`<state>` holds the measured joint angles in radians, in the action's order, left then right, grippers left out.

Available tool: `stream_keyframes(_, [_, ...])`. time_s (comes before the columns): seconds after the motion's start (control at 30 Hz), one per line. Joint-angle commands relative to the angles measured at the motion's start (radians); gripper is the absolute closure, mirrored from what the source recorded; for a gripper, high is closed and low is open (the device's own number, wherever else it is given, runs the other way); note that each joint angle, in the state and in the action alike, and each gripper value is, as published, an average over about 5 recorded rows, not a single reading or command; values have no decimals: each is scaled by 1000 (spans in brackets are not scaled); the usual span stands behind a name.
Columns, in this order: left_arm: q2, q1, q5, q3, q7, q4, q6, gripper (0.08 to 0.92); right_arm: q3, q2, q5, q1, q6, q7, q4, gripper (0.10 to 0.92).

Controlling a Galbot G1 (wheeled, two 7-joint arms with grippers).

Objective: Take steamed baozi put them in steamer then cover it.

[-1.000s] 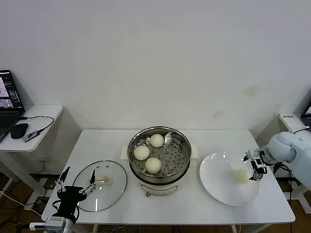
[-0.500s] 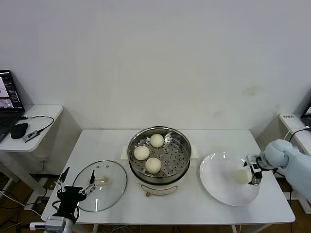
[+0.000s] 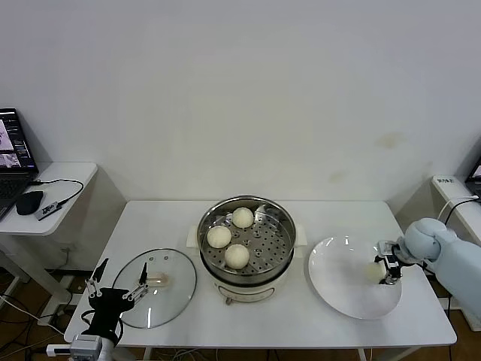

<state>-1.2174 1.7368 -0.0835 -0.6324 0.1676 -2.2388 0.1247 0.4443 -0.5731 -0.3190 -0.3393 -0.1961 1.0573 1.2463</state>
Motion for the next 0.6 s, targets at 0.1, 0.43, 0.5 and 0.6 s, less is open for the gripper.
stream_keyframes(0.1, [3,-4,-1,0,0,1,0,177,122,37,64,185,-26,36,56,397])
stream_keyframes(0.43, [6,-17,-1,8,0,2,1,177,375,68,256,569,-126,55,220,397])
stream_keyframes(0.5, [9,-20,-2,9,0,5,1,177,431,54,287,652,-150,53,243,397])
stream_keyframes(0.6, [13,-22,-2,8,0,4,1,177,526,18,354,788,-184,40,271,397])
